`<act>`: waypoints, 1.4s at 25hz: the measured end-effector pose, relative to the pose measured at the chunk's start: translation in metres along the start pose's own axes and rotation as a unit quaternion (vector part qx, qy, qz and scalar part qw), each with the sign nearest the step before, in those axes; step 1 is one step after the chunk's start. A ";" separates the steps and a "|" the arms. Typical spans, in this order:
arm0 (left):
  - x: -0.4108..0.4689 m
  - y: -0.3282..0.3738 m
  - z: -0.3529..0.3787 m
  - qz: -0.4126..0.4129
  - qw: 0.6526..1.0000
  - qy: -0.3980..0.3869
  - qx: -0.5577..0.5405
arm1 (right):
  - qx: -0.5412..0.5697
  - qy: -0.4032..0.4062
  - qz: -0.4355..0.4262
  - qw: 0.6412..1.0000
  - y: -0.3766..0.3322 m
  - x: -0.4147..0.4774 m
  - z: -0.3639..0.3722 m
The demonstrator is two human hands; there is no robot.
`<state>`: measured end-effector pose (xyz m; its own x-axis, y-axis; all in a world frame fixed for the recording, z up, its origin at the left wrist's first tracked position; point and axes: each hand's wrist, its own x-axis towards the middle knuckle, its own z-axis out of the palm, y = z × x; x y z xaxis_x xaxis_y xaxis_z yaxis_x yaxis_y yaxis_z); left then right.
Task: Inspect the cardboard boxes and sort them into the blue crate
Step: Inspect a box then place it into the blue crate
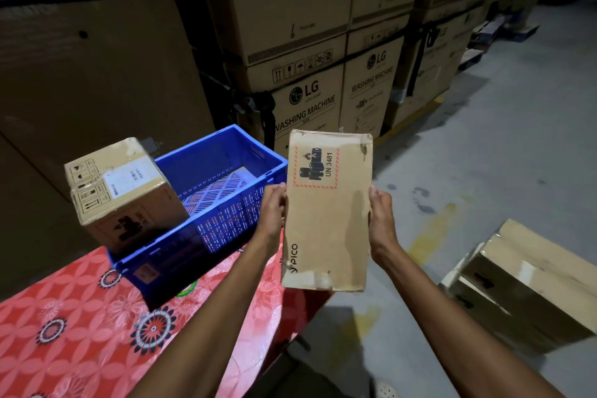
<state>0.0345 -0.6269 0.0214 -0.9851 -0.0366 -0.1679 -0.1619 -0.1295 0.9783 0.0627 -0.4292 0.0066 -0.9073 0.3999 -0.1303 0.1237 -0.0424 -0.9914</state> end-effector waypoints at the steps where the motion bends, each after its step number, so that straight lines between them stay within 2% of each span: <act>1: 0.000 -0.001 -0.004 -0.007 1.000 0.007 -0.011 | 0.027 -0.001 0.007 1.000 0.003 0.000 0.001; 4: -0.009 -0.021 -0.014 -0.056 0.998 0.017 -0.023 | 0.094 -0.029 0.073 0.992 0.021 -0.006 0.003; 7: -0.025 -0.050 -0.021 -0.092 0.995 0.032 -0.032 | 0.062 -0.058 0.108 0.991 0.041 -0.014 0.000; 9: -0.036 -0.057 -0.022 -0.093 0.995 0.011 -0.028 | 0.049 -0.091 0.119 0.988 0.046 -0.019 -0.003; 12: -0.042 -0.049 -0.023 -0.082 0.996 -0.018 -0.032 | 0.036 -0.142 0.109 0.983 0.037 -0.017 -0.008; 16: -0.029 -0.016 -0.019 -0.047 0.998 -0.045 -0.028 | 0.020 -0.167 0.072 0.983 0.007 0.000 -0.005; 20: -0.013 0.001 -0.012 -0.081 0.993 -0.083 -0.019 | -0.049 -0.205 0.085 0.974 -0.007 0.020 0.006; 26: -0.005 -0.001 -0.010 -0.109 0.990 -0.077 -0.047 | -0.086 -0.214 0.079 0.970 0.007 0.038 0.015; 35: 0.011 0.006 -0.010 -0.107 0.990 -0.093 0.009 | -0.101 -0.212 0.092 0.968 0.001 0.040 0.019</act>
<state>0.0236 -0.6375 0.0238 -0.9213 0.1737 -0.3480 -0.3677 -0.0972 0.9249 0.0184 -0.4304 0.0002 -0.9405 -0.0101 -0.3396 0.3360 0.1196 -0.9342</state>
